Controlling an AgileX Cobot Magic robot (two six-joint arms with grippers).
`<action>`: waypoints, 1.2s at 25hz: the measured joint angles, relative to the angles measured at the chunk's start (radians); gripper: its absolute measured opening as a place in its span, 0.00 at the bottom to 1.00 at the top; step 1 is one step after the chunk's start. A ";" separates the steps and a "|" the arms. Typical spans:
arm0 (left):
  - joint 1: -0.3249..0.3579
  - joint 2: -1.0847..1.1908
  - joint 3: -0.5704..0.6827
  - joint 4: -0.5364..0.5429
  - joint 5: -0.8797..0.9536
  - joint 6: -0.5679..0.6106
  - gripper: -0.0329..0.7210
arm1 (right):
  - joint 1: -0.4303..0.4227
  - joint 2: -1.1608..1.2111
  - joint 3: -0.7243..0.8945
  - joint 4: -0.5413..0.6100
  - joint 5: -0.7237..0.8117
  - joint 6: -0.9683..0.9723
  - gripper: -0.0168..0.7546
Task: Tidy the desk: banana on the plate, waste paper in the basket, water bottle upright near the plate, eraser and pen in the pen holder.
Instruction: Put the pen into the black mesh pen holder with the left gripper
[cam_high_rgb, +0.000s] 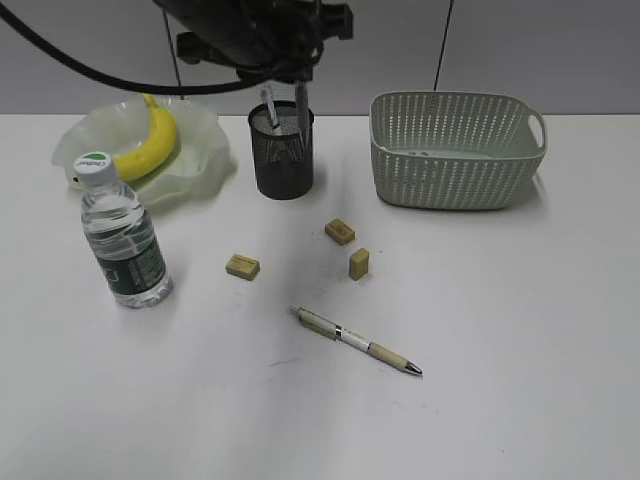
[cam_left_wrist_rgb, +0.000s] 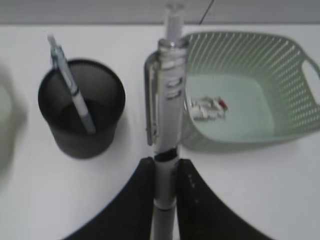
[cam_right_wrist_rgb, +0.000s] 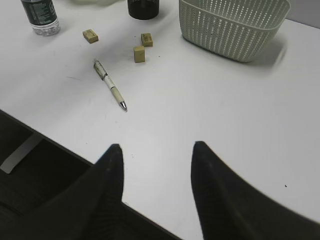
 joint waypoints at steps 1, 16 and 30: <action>0.015 0.006 0.000 0.011 -0.048 0.000 0.16 | 0.000 0.000 0.000 0.000 0.000 0.000 0.49; 0.156 0.199 0.000 0.019 -0.482 0.000 0.16 | 0.000 0.000 0.000 0.000 0.000 0.001 0.49; 0.167 0.289 0.000 0.240 -0.561 0.000 0.17 | 0.000 0.000 0.000 0.000 0.000 0.000 0.49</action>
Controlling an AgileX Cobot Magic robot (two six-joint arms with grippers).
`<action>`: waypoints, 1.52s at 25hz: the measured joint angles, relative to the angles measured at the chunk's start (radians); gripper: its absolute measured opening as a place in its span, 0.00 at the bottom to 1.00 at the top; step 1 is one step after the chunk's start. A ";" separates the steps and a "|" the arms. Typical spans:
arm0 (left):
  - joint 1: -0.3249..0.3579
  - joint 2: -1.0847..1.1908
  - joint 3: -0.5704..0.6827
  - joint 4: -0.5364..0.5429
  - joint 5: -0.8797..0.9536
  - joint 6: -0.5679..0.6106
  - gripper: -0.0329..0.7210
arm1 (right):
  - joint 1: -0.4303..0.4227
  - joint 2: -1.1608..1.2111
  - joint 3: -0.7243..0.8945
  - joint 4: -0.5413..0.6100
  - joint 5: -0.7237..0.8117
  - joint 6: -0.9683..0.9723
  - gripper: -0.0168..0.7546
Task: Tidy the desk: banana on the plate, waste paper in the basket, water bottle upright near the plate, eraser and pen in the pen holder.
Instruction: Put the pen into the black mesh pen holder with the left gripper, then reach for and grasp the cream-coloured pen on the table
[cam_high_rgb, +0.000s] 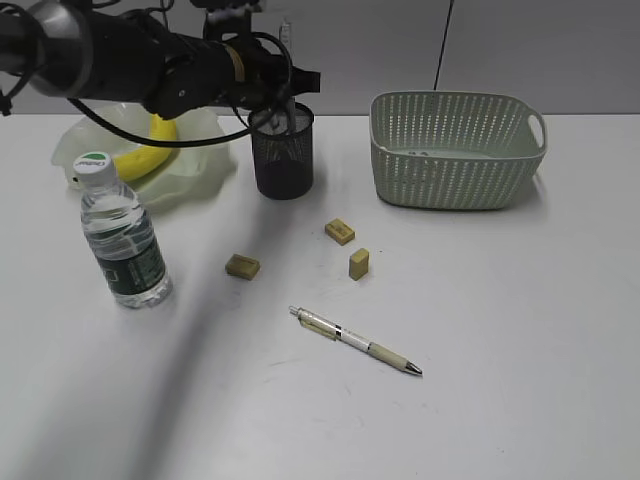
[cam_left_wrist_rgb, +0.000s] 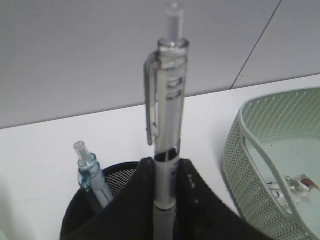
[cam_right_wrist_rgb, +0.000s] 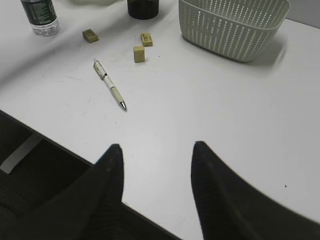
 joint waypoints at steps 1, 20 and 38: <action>0.000 0.001 0.000 0.007 0.000 0.000 0.20 | 0.000 0.000 0.000 0.000 0.000 0.000 0.49; -0.035 -0.373 0.002 0.033 0.496 0.000 0.69 | 0.000 0.000 0.000 0.000 0.000 0.001 0.49; -0.231 -0.953 0.275 -0.195 1.251 0.229 0.56 | 0.000 0.000 0.000 0.000 0.000 0.001 0.49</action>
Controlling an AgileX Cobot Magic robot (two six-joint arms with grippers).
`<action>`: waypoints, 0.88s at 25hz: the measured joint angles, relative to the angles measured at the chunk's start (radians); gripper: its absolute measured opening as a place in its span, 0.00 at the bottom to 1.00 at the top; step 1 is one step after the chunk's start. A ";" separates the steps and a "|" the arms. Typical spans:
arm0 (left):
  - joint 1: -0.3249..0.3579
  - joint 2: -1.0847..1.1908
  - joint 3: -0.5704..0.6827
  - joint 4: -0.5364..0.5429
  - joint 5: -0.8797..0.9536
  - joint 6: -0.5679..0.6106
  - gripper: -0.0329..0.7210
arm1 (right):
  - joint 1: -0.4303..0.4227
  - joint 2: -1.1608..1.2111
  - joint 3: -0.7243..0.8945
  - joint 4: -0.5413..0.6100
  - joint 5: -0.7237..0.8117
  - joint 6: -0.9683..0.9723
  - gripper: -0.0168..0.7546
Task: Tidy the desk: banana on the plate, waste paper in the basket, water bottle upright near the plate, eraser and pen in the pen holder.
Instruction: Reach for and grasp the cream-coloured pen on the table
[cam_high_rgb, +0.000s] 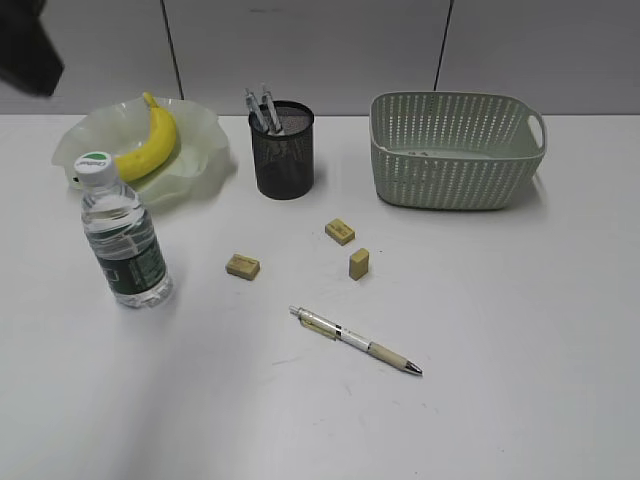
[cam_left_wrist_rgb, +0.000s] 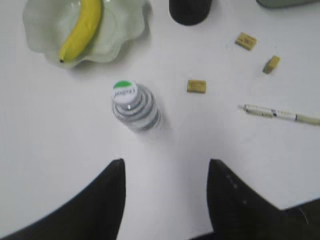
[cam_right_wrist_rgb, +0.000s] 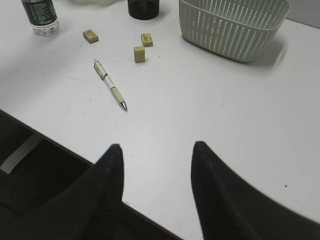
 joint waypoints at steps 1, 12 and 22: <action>-0.002 -0.048 0.055 -0.017 0.001 0.002 0.56 | 0.000 0.000 0.000 0.000 0.000 0.000 0.49; -0.005 -0.643 0.553 -0.130 -0.133 0.137 0.56 | 0.000 0.000 0.000 0.000 0.000 0.000 0.49; -0.006 -1.050 0.730 -0.119 -0.232 0.170 0.52 | 0.000 0.042 -0.012 -0.011 -0.040 -0.031 0.49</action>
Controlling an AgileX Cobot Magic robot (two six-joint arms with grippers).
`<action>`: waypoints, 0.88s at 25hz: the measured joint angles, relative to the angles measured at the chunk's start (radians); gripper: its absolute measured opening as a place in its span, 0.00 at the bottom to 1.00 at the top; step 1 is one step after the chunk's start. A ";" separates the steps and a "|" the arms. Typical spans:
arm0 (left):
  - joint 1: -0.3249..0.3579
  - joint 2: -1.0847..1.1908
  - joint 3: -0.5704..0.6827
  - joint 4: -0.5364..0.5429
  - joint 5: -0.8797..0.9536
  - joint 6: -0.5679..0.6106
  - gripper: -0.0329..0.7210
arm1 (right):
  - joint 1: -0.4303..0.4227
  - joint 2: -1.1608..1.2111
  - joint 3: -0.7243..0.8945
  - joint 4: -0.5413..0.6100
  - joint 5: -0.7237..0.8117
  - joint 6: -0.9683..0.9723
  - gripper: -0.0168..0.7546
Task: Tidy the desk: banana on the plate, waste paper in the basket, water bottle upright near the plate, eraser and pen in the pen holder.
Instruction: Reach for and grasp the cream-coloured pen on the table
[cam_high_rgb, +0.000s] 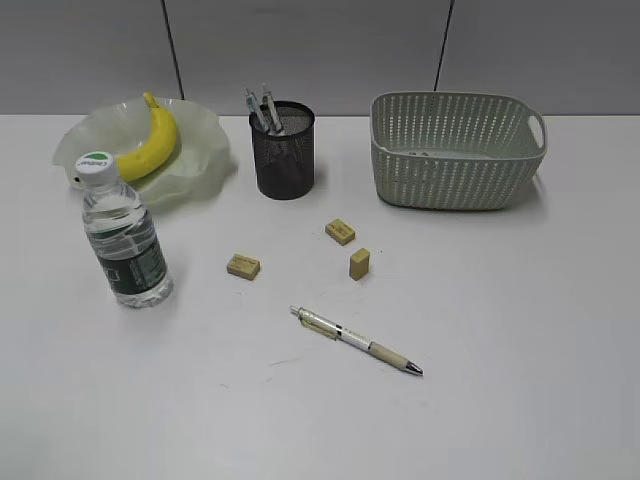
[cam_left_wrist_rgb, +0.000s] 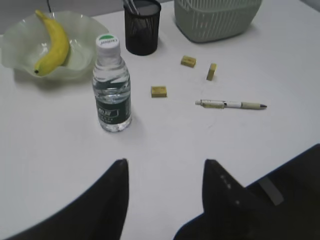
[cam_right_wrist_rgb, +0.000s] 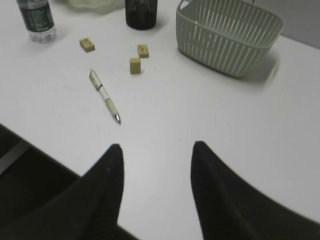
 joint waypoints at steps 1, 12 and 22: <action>0.000 -0.009 0.001 0.000 -0.004 0.001 0.52 | 0.000 0.025 -0.007 -0.007 -0.030 -0.002 0.49; 0.000 -0.015 0.003 -0.008 -0.009 0.021 0.49 | 0.000 0.733 -0.123 -0.014 -0.422 -0.116 0.49; 0.000 -0.017 0.028 -0.043 0.072 0.055 0.47 | 0.063 1.391 -0.493 0.057 -0.370 -0.262 0.49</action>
